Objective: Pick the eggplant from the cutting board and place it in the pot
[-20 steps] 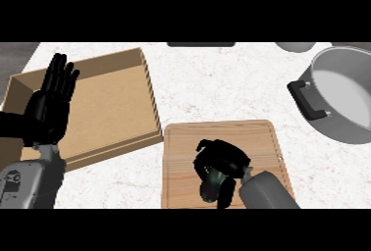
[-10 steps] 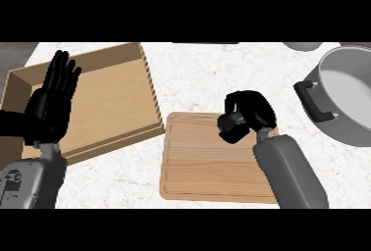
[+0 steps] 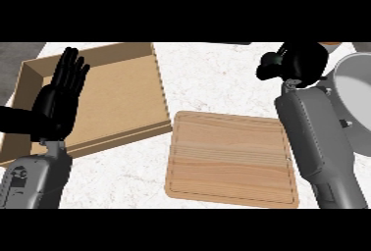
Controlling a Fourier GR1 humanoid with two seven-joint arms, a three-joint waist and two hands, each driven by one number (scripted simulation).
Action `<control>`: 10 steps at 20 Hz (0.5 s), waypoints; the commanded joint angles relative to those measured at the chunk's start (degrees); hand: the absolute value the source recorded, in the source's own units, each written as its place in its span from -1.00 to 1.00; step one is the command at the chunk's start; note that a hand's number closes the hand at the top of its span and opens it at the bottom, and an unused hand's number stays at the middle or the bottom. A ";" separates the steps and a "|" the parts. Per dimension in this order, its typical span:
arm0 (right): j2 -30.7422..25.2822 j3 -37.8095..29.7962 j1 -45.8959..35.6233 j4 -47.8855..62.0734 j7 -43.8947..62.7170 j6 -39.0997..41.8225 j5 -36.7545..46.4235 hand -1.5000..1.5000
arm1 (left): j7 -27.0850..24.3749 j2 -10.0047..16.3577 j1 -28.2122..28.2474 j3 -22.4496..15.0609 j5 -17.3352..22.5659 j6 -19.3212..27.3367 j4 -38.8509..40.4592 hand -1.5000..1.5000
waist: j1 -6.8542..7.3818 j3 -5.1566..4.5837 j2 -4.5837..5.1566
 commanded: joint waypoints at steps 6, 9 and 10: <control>-4.11 -1.02 -13.88 10.41 30.41 -5.66 23.66 1.00 | 0.93 -0.91 -0.78 -1.43 -0.75 0.48 -0.67 0.00 | 0.83 0.37 -0.36; -4.12 -2.97 -14.96 13.09 33.55 -6.40 26.73 1.00 | 1.00 0.17 -2.14 0.26 -0.75 0.76 1.63 0.00 | -0.89 0.45 -0.46; -3.14 -3.36 -16.10 14.07 35.34 -4.78 27.94 1.00 | 0.12 0.23 -1.92 1.05 -0.31 0.64 2.40 0.00 | -1.02 0.42 -0.51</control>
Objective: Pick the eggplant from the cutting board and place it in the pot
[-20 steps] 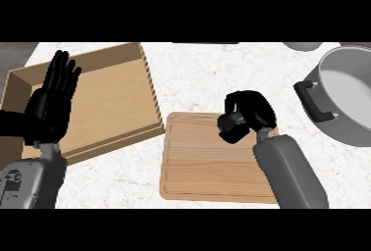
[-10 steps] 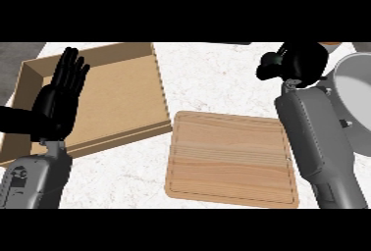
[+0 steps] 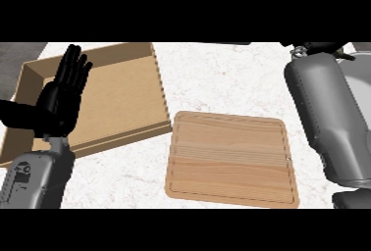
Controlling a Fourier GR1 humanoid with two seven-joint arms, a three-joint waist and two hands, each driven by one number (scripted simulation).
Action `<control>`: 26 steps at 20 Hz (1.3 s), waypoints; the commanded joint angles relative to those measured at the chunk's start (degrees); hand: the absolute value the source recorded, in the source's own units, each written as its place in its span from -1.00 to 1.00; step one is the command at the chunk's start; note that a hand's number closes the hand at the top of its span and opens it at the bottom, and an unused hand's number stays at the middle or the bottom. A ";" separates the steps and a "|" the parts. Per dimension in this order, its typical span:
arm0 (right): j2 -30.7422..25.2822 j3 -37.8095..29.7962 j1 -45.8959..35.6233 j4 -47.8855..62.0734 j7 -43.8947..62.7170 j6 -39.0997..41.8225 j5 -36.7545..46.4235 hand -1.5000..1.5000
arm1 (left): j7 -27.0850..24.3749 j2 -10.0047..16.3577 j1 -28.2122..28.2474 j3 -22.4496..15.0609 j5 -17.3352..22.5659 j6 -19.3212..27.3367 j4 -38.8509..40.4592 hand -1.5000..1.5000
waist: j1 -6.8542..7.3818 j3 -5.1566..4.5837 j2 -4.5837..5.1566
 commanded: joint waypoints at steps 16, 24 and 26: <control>-6.36 -12.76 13.24 -4.97 -1.55 -8.31 -1.57 1.00 | -1.41 1.17 4.29 3.82 1.69 -0.86 0.25 0.00 | -4.40 0.19 -1.50; -9.56 -16.32 17.49 0.83 -6.56 -14.57 -6.46 1.00 | -0.28 -0.67 7.36 1.28 -0.72 0.73 -5.39 0.00 | -3.36 0.22 -1.31; -11.68 -16.91 18.34 2.59 -9.58 -15.10 -8.44 1.00 | -0.27 0.39 3.03 2.76 0.57 -0.83 -0.54 0.00 | -3.74 0.21 -1.25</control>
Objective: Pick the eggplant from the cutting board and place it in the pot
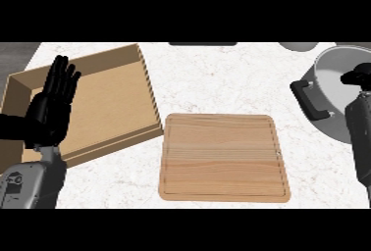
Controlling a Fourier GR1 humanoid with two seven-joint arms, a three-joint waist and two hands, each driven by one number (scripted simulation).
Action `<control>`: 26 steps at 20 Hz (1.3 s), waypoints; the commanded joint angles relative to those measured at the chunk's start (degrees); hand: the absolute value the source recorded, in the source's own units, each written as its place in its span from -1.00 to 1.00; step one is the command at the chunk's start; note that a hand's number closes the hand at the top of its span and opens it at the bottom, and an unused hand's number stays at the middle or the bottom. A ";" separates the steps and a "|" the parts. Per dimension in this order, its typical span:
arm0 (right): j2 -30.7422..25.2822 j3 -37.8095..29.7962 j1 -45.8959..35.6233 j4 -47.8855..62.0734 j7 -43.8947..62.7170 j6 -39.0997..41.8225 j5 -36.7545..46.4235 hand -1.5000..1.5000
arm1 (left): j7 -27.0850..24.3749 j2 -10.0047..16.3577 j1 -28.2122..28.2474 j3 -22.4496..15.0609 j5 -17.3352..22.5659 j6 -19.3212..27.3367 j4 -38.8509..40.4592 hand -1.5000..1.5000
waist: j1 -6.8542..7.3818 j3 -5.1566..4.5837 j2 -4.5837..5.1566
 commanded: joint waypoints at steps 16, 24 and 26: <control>-3.67 -12.02 0.13 19.23 -28.84 -14.29 -28.40 -1.00 | 1.24 -1.40 0.05 -1.04 -0.59 0.09 -1.32 0.00 | 0.70 0.07 0.22; -0.50 -16.42 -2.63 12.24 -35.26 -25.80 -38.25 -1.00 | -0.03 -0.66 -0.24 -0.10 -0.77 -0.26 -0.13 0.00 | 0.44 0.05 0.10; -0.71 -18.08 -0.63 8.23 -38.81 -24.83 -43.61 -1.00 | 1.85 1.53 -1.49 2.43 1.01 -1.10 0.22 0.00 | -0.19 0.04 -0.17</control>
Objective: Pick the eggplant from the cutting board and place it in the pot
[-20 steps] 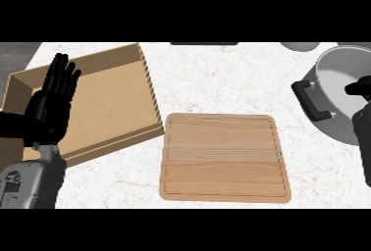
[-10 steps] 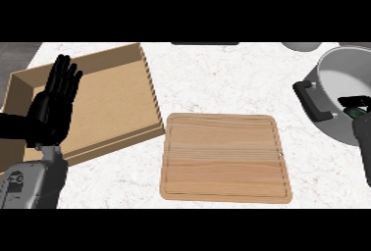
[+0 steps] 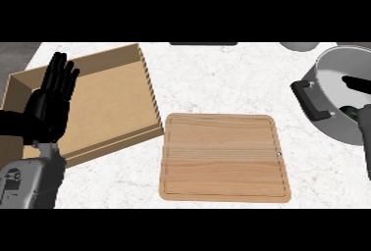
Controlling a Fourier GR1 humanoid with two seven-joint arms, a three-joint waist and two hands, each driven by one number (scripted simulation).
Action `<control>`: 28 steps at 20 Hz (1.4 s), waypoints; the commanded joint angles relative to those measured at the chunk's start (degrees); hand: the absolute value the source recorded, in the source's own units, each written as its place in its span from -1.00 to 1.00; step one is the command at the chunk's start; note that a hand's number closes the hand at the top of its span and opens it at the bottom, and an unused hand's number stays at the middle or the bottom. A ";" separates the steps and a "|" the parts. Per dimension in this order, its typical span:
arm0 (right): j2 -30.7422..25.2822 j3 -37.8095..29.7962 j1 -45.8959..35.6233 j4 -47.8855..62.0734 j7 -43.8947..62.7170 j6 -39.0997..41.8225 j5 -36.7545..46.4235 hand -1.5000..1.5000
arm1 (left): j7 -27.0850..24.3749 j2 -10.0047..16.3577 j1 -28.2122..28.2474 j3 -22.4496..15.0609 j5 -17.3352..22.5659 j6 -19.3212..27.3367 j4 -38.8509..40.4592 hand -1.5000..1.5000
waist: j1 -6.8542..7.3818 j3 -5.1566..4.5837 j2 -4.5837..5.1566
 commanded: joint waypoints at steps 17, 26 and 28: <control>9.69 -2.25 32.03 -46.43 -10.35 2.00 -26.06 -1.00 | -0.71 0.36 1.85 0.66 -1.20 -0.36 -0.18 0.00 | -1.10 -0.13 -0.33; 15.10 -5.95 48.87 -62.59 -14.56 6.79 -37.61 -1.00 | 0.29 -0.49 2.55 0.52 -0.04 -0.99 -2.79 0.00 | -0.91 -0.11 -0.28; 13.15 -8.48 48.56 -56.51 -21.89 7.91 -44.12 -1.00 | 1.90 1.56 -1.75 2.73 0.85 -1.62 1.33 0.00 | -0.94 -0.07 -0.22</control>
